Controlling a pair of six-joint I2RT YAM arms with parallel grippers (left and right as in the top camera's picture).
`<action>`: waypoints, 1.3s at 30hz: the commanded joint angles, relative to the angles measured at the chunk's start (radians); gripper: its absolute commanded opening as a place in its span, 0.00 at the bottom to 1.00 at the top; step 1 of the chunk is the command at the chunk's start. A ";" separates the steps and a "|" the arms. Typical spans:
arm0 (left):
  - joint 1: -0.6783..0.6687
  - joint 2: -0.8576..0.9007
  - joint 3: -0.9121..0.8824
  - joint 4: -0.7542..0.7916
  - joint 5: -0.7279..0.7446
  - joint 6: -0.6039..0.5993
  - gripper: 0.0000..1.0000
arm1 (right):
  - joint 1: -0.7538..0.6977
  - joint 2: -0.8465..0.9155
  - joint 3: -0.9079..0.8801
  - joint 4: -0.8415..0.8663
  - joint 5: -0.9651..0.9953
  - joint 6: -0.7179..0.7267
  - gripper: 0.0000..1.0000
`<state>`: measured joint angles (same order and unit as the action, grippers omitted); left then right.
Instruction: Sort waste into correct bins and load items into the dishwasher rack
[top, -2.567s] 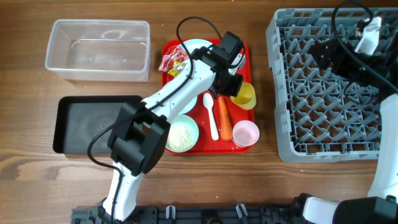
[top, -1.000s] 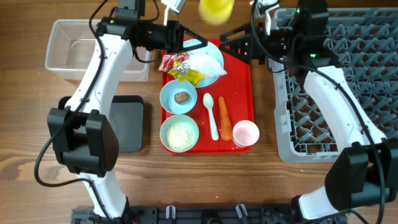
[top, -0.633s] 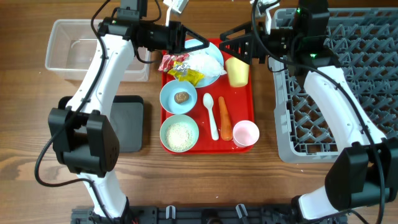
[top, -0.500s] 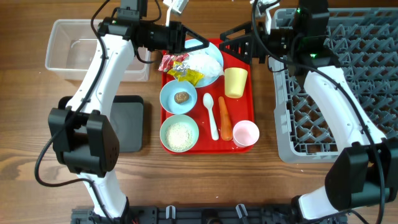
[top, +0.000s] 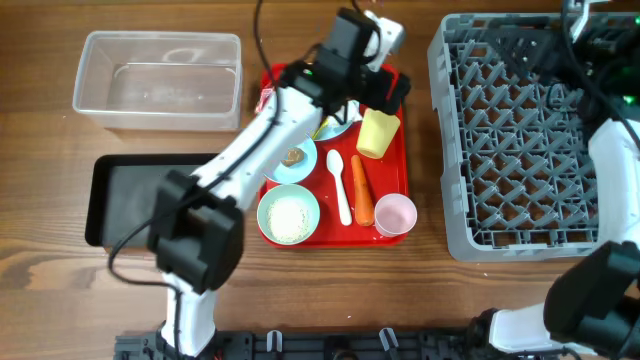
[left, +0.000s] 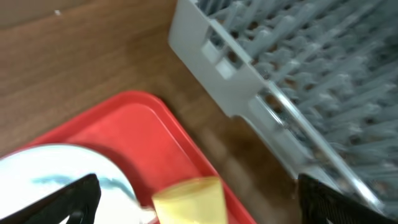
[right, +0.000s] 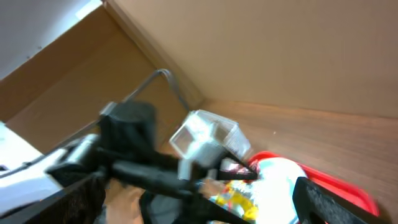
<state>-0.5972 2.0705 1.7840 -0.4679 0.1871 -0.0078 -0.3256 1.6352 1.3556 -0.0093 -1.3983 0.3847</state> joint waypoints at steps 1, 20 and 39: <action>-0.002 0.107 0.003 0.037 -0.107 0.113 1.00 | 0.029 -0.028 0.019 -0.254 0.063 -0.219 1.00; -0.029 0.203 0.003 0.098 -0.155 0.159 0.87 | 0.100 -0.089 0.019 -0.753 0.846 -0.356 1.00; -0.032 0.008 0.003 -0.298 -0.065 0.158 0.57 | 0.100 -0.088 0.019 -0.747 0.883 -0.356 1.00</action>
<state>-0.6273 2.0819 1.7855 -0.7704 0.1051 0.1463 -0.2256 1.5669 1.3746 -0.7601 -0.5297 0.0216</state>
